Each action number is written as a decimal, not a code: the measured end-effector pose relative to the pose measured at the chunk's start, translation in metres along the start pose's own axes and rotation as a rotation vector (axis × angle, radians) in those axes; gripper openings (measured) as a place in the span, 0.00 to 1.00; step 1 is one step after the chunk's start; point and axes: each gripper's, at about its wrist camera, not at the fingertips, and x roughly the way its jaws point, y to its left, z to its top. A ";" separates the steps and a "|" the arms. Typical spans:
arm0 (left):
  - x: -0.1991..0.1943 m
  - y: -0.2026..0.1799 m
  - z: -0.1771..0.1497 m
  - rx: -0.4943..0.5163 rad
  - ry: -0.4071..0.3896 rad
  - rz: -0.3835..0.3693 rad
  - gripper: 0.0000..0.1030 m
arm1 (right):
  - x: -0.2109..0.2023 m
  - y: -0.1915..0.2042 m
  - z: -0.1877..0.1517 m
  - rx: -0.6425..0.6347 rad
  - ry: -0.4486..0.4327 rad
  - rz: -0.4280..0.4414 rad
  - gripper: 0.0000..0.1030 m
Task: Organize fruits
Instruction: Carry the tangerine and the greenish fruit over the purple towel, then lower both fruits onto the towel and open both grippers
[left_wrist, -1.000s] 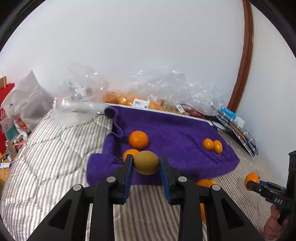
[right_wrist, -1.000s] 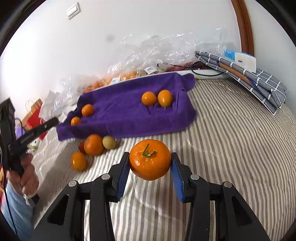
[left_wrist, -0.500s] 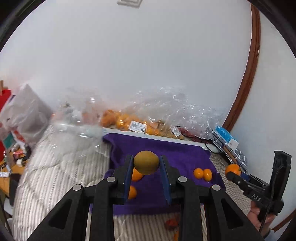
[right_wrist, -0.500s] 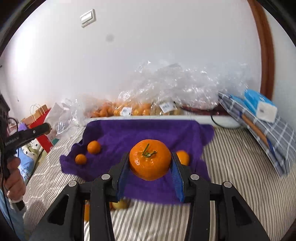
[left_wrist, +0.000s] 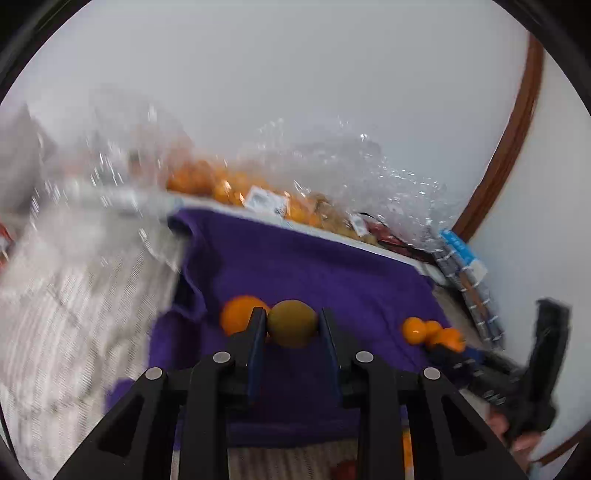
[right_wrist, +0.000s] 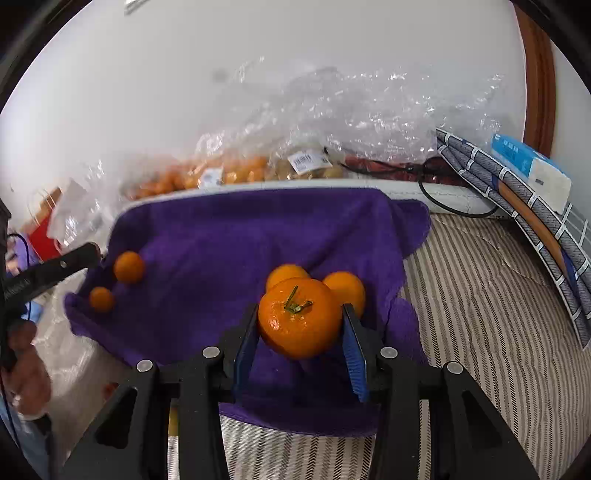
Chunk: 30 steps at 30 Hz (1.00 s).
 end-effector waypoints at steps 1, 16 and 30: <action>0.002 -0.001 -0.001 0.001 0.011 -0.011 0.27 | 0.002 0.002 -0.001 -0.008 0.007 0.000 0.42; 0.022 -0.010 -0.013 0.077 0.073 0.092 0.27 | -0.003 0.002 -0.005 -0.006 -0.017 0.002 0.50; 0.031 -0.016 -0.014 0.151 0.085 0.186 0.27 | -0.006 -0.005 -0.004 0.024 -0.027 -0.002 0.55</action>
